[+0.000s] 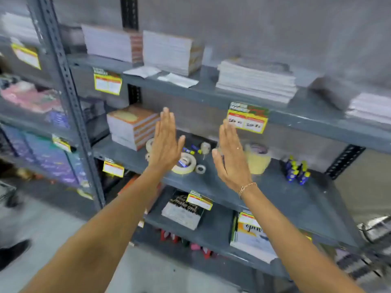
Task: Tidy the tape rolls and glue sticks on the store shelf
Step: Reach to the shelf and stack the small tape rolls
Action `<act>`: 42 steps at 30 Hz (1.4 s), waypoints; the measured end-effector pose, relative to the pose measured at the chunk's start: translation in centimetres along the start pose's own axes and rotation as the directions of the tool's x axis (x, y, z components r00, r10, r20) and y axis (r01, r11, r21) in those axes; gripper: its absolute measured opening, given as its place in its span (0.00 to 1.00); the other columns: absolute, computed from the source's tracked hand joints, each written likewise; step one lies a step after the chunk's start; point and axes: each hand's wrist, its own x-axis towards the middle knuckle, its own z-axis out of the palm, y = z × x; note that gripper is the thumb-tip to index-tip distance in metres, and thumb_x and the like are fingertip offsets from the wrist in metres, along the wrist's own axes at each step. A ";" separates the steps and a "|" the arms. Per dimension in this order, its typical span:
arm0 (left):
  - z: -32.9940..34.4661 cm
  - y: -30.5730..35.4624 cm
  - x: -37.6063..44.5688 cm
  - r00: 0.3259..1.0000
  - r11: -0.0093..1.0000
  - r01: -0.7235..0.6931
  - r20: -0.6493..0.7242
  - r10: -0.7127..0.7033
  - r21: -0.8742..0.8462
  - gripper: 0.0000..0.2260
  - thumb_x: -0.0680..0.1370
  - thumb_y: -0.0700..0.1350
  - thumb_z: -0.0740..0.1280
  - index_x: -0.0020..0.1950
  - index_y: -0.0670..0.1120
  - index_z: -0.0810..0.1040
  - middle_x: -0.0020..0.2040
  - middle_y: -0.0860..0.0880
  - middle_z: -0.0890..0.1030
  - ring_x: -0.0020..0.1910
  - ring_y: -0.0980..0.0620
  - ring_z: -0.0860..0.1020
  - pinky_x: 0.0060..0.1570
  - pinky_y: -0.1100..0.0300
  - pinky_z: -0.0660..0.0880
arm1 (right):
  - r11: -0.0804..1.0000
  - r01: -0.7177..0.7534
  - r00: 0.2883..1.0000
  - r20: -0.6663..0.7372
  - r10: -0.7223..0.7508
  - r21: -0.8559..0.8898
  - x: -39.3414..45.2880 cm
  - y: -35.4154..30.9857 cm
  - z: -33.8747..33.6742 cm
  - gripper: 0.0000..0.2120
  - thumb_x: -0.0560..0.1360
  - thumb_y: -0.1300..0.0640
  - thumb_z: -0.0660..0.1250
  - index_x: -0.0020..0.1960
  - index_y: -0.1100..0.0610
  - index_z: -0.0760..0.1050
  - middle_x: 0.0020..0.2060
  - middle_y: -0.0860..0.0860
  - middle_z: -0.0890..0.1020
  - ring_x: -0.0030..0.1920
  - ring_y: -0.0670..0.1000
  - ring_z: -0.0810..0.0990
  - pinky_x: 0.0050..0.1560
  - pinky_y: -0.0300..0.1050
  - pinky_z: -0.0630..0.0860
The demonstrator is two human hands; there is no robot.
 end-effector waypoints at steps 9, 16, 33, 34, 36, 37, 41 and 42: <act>8.0 -19.7 -2.2 0.855 0.955 0.295 0.439 -0.277 0.028 0.26 0.82 0.49 0.52 0.78 0.44 0.49 0.80 0.47 0.50 0.77 0.47 0.57 0.69 0.50 0.64 | 0.919 -0.392 0.863 0.363 0.351 0.045 3.0 3.6 17.6 0.24 0.82 0.55 0.50 0.77 0.52 0.49 0.76 0.40 0.49 0.77 0.44 0.44 0.72 0.39 0.53; 11.1 -25.3 -2.9 0.738 0.980 0.172 0.645 -0.199 0.105 0.26 0.83 0.47 0.50 0.77 0.38 0.49 0.79 0.41 0.50 0.78 0.45 0.53 0.75 0.55 0.52 | 0.878 -0.477 0.748 0.543 0.382 0.040 9.2 3.1 28.9 0.21 0.78 0.61 0.60 0.71 0.62 0.67 0.71 0.56 0.70 0.73 0.57 0.64 0.73 0.47 0.61; 12.4 -26.0 -2.7 0.718 0.988 0.081 0.680 -0.147 0.128 0.25 0.83 0.49 0.44 0.78 0.39 0.45 0.79 0.42 0.47 0.79 0.46 0.45 0.76 0.57 0.41 | 0.885 -0.409 0.671 0.582 0.458 -0.225 15.0 1.4 36.3 0.16 0.70 0.46 0.68 0.48 0.57 0.83 0.61 0.51 0.78 0.60 0.56 0.76 0.59 0.49 0.71; 12.4 -25.9 -2.4 0.724 0.989 0.087 0.674 -0.146 0.121 0.25 0.83 0.48 0.46 0.77 0.38 0.46 0.79 0.41 0.47 0.79 0.46 0.45 0.76 0.57 0.42 | 0.866 -0.467 0.683 0.549 0.482 -0.180 14.9 1.3 35.7 0.14 0.69 0.47 0.69 0.46 0.57 0.83 0.61 0.50 0.78 0.60 0.55 0.76 0.60 0.49 0.72; 12.7 -25.9 -1.8 0.724 0.989 0.106 0.674 -0.149 0.104 0.26 0.83 0.46 0.49 0.77 0.37 0.45 0.79 0.39 0.47 0.79 0.44 0.46 0.76 0.57 0.43 | 0.809 -0.587 0.702 0.473 0.533 -0.039 14.6 1.3 34.3 0.12 0.70 0.51 0.70 0.44 0.59 0.83 0.59 0.51 0.80 0.57 0.54 0.78 0.58 0.47 0.74; 12.8 -25.9 -1.4 0.712 0.989 0.103 0.687 -0.145 0.102 0.26 0.82 0.44 0.50 0.77 0.36 0.44 0.79 0.38 0.45 0.79 0.44 0.45 0.76 0.57 0.43 | 0.764 -0.643 0.703 0.441 0.558 0.056 14.4 1.3 33.3 0.11 0.70 0.52 0.71 0.44 0.60 0.82 0.57 0.52 0.81 0.55 0.54 0.80 0.56 0.46 0.75; 13.6 -26.2 0.2 0.700 0.988 0.113 0.697 -0.157 0.109 0.28 0.80 0.34 0.51 0.76 0.37 0.40 0.79 0.40 0.41 0.79 0.45 0.44 0.76 0.57 0.49 | 0.503 -0.767 0.638 0.384 0.668 0.399 12.7 1.6 28.5 0.06 0.71 0.54 0.72 0.47 0.53 0.78 0.40 0.44 0.83 0.43 0.41 0.82 0.48 0.31 0.78; 13.9 -26.3 0.6 0.709 0.985 0.137 0.684 -0.169 0.101 0.29 0.79 0.32 0.51 0.77 0.38 0.40 0.79 0.41 0.42 0.79 0.46 0.44 0.75 0.57 0.53 | 0.515 -0.758 0.646 0.359 0.674 0.400 12.0 2.0 27.2 0.06 0.71 0.54 0.71 0.47 0.50 0.77 0.39 0.40 0.82 0.41 0.34 0.80 0.45 0.24 0.75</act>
